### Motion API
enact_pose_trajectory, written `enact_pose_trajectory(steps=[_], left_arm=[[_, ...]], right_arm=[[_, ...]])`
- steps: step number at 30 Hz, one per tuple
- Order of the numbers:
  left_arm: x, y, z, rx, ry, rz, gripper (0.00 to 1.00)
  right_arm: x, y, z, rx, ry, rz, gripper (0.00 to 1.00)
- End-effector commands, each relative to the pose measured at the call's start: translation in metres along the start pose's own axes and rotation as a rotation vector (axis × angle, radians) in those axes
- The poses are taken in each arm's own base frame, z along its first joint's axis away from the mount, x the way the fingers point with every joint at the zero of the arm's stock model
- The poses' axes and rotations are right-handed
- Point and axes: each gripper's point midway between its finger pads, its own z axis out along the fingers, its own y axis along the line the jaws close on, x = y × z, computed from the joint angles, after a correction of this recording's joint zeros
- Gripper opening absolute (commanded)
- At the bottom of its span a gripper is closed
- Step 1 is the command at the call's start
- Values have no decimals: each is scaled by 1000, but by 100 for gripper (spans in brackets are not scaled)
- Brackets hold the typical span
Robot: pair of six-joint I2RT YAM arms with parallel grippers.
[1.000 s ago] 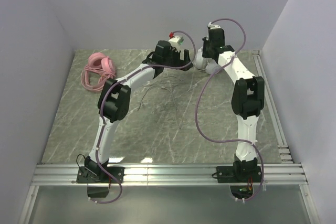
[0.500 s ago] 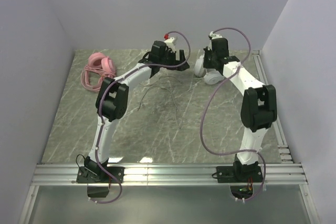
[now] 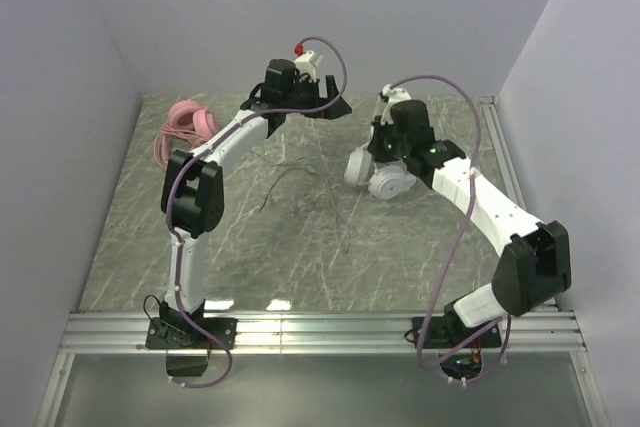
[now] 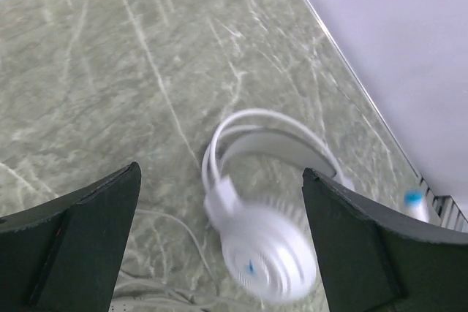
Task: Wrap the headphones
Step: Grab headphones with the right arm, then place the headphones on the table
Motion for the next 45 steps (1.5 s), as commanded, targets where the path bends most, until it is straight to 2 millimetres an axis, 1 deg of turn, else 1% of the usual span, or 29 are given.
enact_pose_trajectory(steps=[1, 2, 4, 5, 10, 12, 13, 14, 16, 18, 19, 21, 22, 25, 26, 27, 29, 30, 31, 32, 33, 34, 35, 36, 37, 38, 40, 41, 45], left_arm=[[-3, -29, -18, 64, 13, 30, 95], [-5, -30, -23, 60, 4, 32, 95], [2, -27, -25, 54, 7, 22, 96], [1, -30, -28, 54, 3, 20, 96], [16, -26, -32, 39, 41, -4, 94], [13, -29, -38, 43, 17, 2, 93], [22, -28, -39, 44, 29, -7, 93], [20, -32, -43, 58, 19, 1, 94], [19, -36, -42, 80, 11, 27, 94], [32, -36, -36, 98, 67, 45, 94], [26, -42, -34, 118, 65, 67, 94], [42, -40, -23, 119, 119, 80, 93], [37, -43, -21, 122, 116, 93, 92], [44, -40, -15, 109, 103, 74, 92], [42, -41, -17, 109, 89, 59, 92], [43, -41, -17, 117, 85, 58, 93], [50, -38, -12, 120, 98, 51, 93], [54, -36, -8, 117, 115, 52, 93], [44, -39, -5, 118, 104, 75, 93], [59, -32, 4, 100, 150, 89, 92], [63, -32, 9, 99, 162, 104, 92], [56, -36, 13, 105, 152, 128, 92], [72, -31, 22, 100, 198, 128, 92], [74, -29, 25, 97, 210, 131, 92], [66, -29, 29, 87, 199, 145, 91], [77, -20, 36, 73, 222, 151, 91], [80, -13, 41, 35, 237, 169, 91], [89, -10, 45, 24, 254, 185, 91], [109, -10, 52, -1, 310, 239, 87]], right_arm=[[7, 21, -21, -34, -13, 19, 2], [19, 28, -22, -45, 11, 44, 2], [25, 36, -28, -50, 10, 59, 4], [34, 49, -30, -72, 28, 64, 4], [51, 58, -36, -57, 68, 59, 9], [57, 57, -38, -60, 82, 55, 12], [60, 57, -39, -59, 88, 50, 14], [65, 55, -40, -58, 100, 45, 21], [65, 57, -45, -73, 95, 47, 25], [65, 58, -52, -90, 85, 50, 33], [66, 58, -53, -91, 86, 55, 36], [68, 57, -57, -92, 86, 58, 42], [68, 57, -59, -92, 86, 61, 44], [61, 53, -67, -81, 40, 72, 46], [63, 49, -68, -87, 33, 65, 50], [56, 48, -71, -99, 2, 68, 52], [56, 41, -71, -99, -2, 98, 52], [48, 32, -73, -89, -38, 119, 53], [45, 28, -75, -87, -59, 137, 53], [39, 20, -80, -76, -103, 177, 54], [38, 15, -81, -68, -119, 197, 54], [38, 9, -82, -56, -129, 218, 54], [41, 3, -82, -33, -132, 248, 54], [42, -4, -84, -11, -136, 262, 54], [43, -11, -83, 10, -134, 276, 54], [45, -14, -83, 15, -128, 276, 54], [54, -24, -80, 50, -100, 286, 54], [57, -25, -78, 55, -88, 288, 54], [64, -31, -75, 70, -79, 303, 54]])
